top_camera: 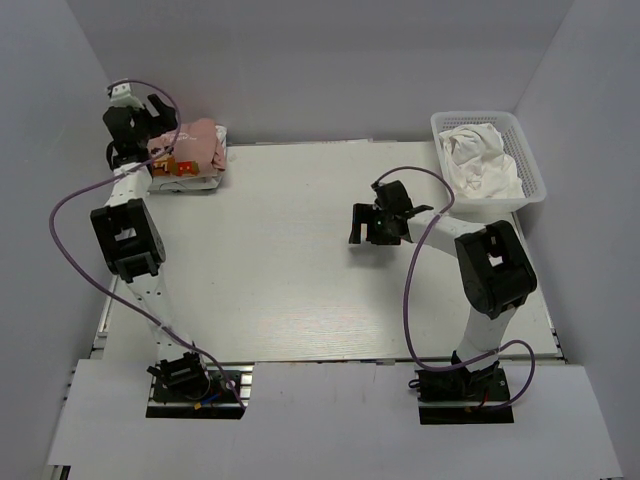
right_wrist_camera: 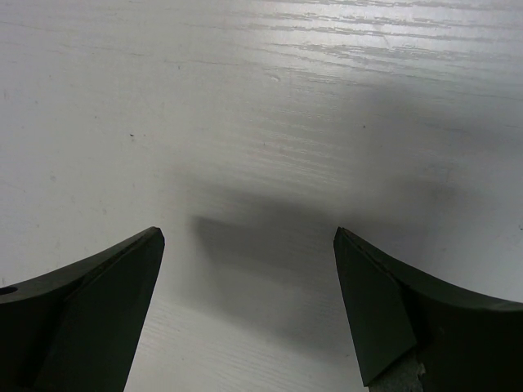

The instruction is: Fold and stack the t-shirts

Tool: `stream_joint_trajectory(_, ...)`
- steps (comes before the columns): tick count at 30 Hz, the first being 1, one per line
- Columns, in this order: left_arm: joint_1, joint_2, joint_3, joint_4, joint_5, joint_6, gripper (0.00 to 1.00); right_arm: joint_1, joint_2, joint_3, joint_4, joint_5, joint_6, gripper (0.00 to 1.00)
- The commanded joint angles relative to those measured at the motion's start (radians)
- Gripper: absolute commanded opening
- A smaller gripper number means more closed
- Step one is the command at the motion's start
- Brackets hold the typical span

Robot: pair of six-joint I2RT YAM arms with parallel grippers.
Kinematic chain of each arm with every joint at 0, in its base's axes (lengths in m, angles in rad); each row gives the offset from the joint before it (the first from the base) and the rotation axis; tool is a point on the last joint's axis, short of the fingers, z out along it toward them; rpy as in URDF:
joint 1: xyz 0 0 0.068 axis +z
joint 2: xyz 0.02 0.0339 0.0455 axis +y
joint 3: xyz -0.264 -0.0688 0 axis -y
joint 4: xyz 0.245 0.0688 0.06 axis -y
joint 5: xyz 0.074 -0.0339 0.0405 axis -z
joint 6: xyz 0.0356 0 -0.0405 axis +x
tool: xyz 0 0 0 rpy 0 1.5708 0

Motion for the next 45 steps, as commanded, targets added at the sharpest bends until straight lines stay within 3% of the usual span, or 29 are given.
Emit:
stream_joint_trajectory(1,-0.056,-0.055,-0.042,-0.019,0.027,0.026,1.0,0.006,-0.042,-0.012,0.029,-0.008,-0.017,0.9)
stream_joint_trajectory(14,-0.065,0.166,-0.029,-0.081,-0.037,-0.066,1.0,0.001,-0.041,-0.01,0.012,0.008,-0.042,0.9)
stream_joint_trajectory(21,-0.065,0.158,0.067,-0.012,0.081,-0.146,1.0,0.001,-0.062,-0.024,0.02,0.0,-0.04,0.9)
stream_joint_trajectory(24,-0.094,0.097,0.112,-0.1,0.07,-0.111,1.0,0.004,-0.079,-0.038,0.043,-0.014,-0.04,0.9)
stream_joint_trajectory(28,-0.166,0.061,0.263,-0.371,-0.08,0.105,1.0,0.004,-0.099,-0.07,0.063,-0.043,-0.027,0.9)
stream_joint_trajectory(30,-0.22,0.109,0.372,-0.598,-0.181,0.145,1.0,0.007,-0.108,-0.099,0.067,-0.045,-0.03,0.9)
stream_joint_trajectory(33,-0.264,0.106,0.434,-0.723,-0.344,0.19,1.0,0.006,-0.142,-0.144,0.08,-0.032,-0.027,0.9)
stream_joint_trajectory(37,-0.316,0.074,0.394,-0.762,-0.499,0.242,1.0,0.007,-0.163,-0.17,0.073,-0.014,-0.033,0.9)
stream_joint_trajectory(45,-0.379,0.178,0.477,-0.848,-0.787,0.293,1.0,0.004,-0.19,-0.207,0.067,0.012,-0.045,0.9)
